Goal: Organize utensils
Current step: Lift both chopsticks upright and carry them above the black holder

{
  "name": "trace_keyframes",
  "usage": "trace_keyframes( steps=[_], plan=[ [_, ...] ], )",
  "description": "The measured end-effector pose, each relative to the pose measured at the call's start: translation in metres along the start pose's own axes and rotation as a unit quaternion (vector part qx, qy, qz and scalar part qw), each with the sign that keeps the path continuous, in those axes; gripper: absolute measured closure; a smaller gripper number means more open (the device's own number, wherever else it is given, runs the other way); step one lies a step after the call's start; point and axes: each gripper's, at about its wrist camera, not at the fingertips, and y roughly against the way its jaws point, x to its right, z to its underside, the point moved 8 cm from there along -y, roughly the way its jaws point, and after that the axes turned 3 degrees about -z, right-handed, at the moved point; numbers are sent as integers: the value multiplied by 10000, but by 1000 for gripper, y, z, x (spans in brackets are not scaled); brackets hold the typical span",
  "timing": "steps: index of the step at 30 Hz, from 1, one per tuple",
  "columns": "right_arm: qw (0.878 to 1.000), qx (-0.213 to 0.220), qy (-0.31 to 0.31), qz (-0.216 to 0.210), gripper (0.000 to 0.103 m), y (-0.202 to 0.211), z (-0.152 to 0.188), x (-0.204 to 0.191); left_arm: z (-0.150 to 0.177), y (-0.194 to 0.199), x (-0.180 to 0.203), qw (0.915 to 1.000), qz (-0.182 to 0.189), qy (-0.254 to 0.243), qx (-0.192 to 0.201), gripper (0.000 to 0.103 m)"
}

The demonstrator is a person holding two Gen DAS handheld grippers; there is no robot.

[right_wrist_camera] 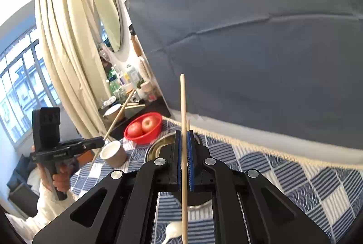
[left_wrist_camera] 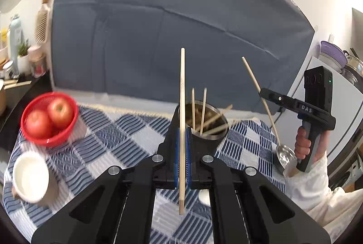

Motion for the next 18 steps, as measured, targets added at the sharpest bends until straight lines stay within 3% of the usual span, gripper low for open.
trace_keyframes(
  steps=[8, 14, 18],
  plan=[
    [9985, 442, -144, -289, 98, -25, -32, 7, -38, -43, 22, 9976, 564, -130, 371, 98],
    [9947, 817, -95, -624, 98, -46, -48, -3, -46, -66, 32, 9880, 1321, 64, 804, 98],
    [9935, 818, -147, -778, 98, -66, -50, -4, -46, -80, 27, 9836, 1466, 229, 1028, 98]
  ],
)
